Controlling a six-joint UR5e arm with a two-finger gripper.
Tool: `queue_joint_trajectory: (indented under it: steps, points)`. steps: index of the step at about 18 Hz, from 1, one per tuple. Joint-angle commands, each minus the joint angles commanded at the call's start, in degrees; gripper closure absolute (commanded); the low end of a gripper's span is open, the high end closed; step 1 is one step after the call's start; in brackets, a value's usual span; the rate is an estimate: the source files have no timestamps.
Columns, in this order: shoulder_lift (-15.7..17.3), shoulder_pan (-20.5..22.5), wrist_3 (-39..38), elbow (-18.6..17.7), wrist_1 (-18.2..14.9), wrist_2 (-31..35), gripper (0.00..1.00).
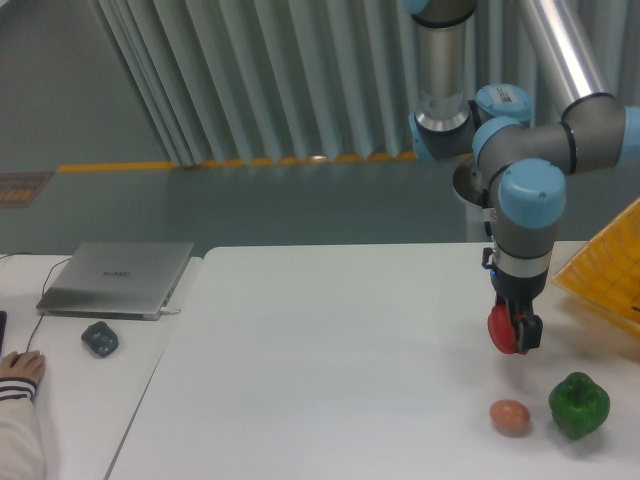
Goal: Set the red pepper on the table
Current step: 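Lower the red pepper onto the table beside the green pepper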
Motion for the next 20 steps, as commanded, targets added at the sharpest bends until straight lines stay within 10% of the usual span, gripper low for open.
queue_joint_trajectory:
  steps: [6, 10, 20]
  points:
    - [-1.41, -1.50, -0.09, 0.09, 0.00, 0.09, 0.39]
    - [-1.59, -1.50, 0.26, 0.00, 0.09, 0.09, 0.00]
    - [-0.71, -1.58, 0.00, 0.87, 0.26, 1.57, 0.00]
